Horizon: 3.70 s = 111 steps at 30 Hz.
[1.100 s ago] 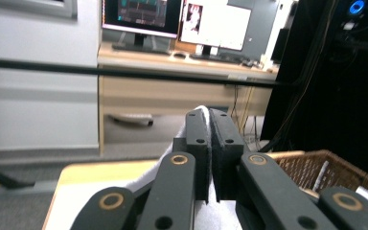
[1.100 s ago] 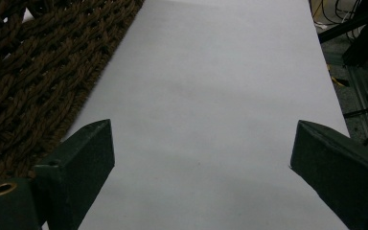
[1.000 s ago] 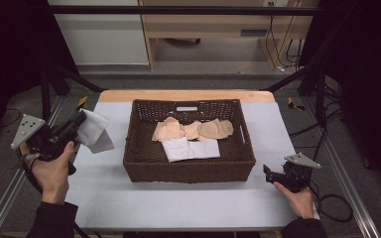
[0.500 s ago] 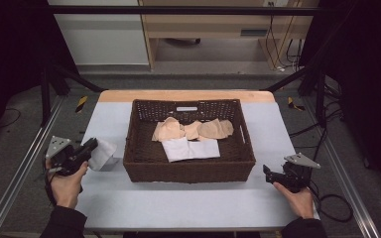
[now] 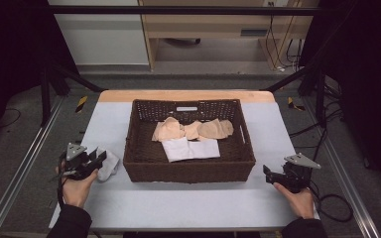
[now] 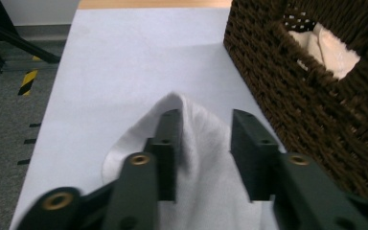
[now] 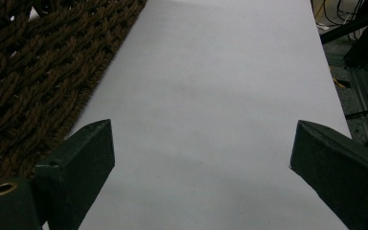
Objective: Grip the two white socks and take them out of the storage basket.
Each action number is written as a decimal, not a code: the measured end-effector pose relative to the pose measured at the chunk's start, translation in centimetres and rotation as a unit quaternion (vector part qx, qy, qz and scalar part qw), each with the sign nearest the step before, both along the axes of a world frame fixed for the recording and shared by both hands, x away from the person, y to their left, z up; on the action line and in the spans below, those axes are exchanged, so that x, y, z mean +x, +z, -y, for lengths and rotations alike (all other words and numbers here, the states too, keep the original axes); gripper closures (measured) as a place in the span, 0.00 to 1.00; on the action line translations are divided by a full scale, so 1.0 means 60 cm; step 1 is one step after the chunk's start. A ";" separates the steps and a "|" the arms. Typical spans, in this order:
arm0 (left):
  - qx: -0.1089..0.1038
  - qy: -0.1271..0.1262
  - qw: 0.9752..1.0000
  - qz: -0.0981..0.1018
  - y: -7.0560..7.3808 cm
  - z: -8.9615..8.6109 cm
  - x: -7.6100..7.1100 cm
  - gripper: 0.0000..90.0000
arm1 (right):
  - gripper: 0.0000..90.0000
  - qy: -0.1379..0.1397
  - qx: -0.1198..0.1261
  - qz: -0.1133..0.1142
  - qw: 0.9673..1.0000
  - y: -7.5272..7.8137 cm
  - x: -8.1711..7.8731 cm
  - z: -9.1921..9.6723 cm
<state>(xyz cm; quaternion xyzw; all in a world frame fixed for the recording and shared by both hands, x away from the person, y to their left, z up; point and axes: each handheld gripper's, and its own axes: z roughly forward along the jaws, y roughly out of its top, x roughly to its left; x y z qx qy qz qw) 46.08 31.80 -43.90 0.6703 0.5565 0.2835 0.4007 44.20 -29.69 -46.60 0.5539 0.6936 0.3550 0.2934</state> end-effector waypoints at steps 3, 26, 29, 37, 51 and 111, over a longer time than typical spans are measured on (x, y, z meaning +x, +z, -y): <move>-0.007 0.000 1.000 0.015 0.019 0.002 -0.006 0.55 | 0.09 0.000 -0.003 0.001 1.000 0.000 0.000 0.001; 0.004 -0.077 0.986 0.146 0.192 0.117 0.001 0.59 | 0.09 -0.003 -0.001 0.004 1.000 0.001 0.000 0.002; 0.007 -0.094 0.983 0.158 0.204 0.149 0.010 0.59 | 0.09 -0.003 0.000 0.004 1.000 0.001 0.000 0.002; 0.025 -0.118 0.980 0.160 0.213 0.229 0.037 0.59 | 0.09 -0.003 0.001 0.003 1.000 0.001 0.001 0.002; 0.031 -0.130 0.985 0.107 0.147 0.322 0.114 0.48 | 0.09 -0.001 0.006 0.003 1.000 0.001 0.002 0.002; 0.056 -0.216 0.973 -0.064 0.036 0.347 0.162 0.98 | 0.08 0.001 0.006 0.001 1.000 0.000 0.003 0.002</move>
